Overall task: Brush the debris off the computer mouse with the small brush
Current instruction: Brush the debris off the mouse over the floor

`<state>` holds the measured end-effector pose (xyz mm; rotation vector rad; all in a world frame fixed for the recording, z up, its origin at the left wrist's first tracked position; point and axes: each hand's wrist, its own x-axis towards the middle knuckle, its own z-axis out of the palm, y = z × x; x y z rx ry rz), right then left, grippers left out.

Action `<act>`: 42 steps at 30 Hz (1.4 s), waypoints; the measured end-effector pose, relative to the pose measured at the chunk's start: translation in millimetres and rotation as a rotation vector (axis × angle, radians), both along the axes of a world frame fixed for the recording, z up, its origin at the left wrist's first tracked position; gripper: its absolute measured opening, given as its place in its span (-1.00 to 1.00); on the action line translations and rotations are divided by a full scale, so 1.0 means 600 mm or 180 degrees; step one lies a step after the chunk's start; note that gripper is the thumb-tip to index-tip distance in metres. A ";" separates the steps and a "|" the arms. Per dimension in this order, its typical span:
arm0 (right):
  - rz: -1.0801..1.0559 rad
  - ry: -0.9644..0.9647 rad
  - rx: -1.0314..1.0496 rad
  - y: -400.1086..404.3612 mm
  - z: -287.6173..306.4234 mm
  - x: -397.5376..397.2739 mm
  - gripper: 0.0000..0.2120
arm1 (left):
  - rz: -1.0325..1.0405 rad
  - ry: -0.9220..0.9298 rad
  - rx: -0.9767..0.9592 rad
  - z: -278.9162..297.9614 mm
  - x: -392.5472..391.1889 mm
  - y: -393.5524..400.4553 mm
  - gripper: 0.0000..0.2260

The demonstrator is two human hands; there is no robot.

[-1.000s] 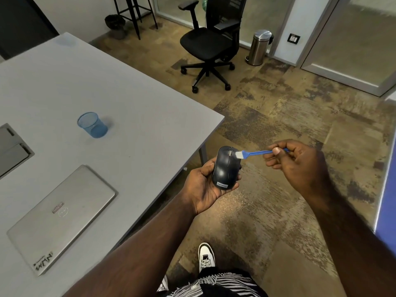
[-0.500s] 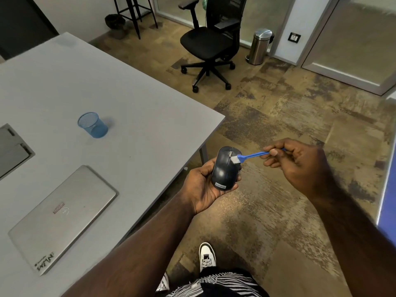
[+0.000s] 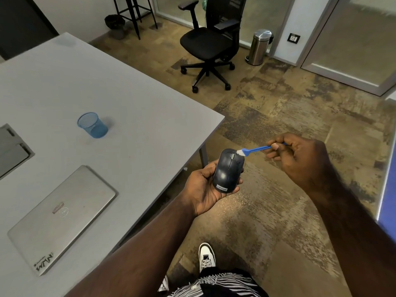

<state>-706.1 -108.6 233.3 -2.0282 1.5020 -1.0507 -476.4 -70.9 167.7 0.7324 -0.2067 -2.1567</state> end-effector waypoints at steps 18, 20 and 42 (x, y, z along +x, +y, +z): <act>0.0459 -0.0208 -0.0009 0.027 -0.005 0.011 -0.77 | 0.0233 0.0169 0.0242 0.007 0.007 -0.001 -0.58; 0.0126 -0.0217 -0.0078 0.023 -0.007 0.011 -0.78 | 0.0197 0.0199 0.0217 0.008 0.006 0.000 -0.55; -0.0061 -0.0049 -0.0116 0.024 -0.002 0.029 -0.82 | 0.0185 0.0142 0.0191 0.011 0.009 -0.006 -0.53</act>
